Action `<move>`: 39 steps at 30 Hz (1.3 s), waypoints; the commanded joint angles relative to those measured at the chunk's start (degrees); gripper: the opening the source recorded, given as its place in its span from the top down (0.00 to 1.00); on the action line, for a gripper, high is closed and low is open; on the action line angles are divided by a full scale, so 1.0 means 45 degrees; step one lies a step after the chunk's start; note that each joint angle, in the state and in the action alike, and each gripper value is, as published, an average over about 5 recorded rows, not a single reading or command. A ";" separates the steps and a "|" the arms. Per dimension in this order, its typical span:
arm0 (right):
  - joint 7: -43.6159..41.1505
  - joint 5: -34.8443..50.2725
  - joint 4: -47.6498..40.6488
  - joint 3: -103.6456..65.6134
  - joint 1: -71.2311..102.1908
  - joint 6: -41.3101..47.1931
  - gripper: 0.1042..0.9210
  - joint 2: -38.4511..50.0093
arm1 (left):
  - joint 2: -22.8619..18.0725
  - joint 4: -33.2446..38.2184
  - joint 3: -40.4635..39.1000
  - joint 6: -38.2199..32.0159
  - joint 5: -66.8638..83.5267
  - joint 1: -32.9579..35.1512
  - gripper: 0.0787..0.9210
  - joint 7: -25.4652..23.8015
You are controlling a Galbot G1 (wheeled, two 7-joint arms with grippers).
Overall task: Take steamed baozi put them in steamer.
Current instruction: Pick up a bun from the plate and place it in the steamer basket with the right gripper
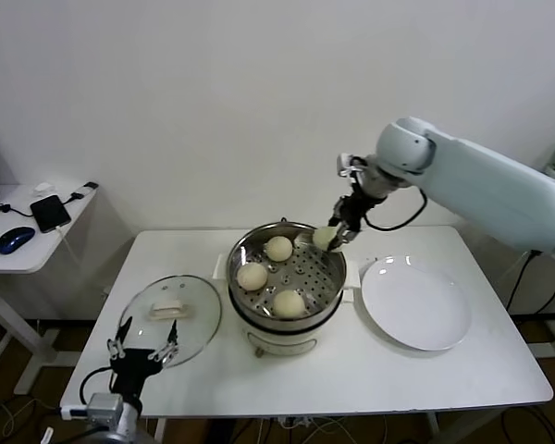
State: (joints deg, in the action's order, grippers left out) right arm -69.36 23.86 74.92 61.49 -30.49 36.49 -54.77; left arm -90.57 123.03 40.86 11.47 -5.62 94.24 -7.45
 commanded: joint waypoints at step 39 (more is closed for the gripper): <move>0.0507 -0.1984 -0.4041 0.2001 0.1166 0.0347 0.50 -0.3924 | 0.0154 -0.0278 0.0117 0.0036 0.0363 -0.0234 0.12 -0.0003</move>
State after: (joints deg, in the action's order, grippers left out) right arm -66.90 15.95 57.70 70.71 -25.99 38.14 -71.87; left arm -89.80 121.74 41.45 11.66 -4.00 93.13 -7.50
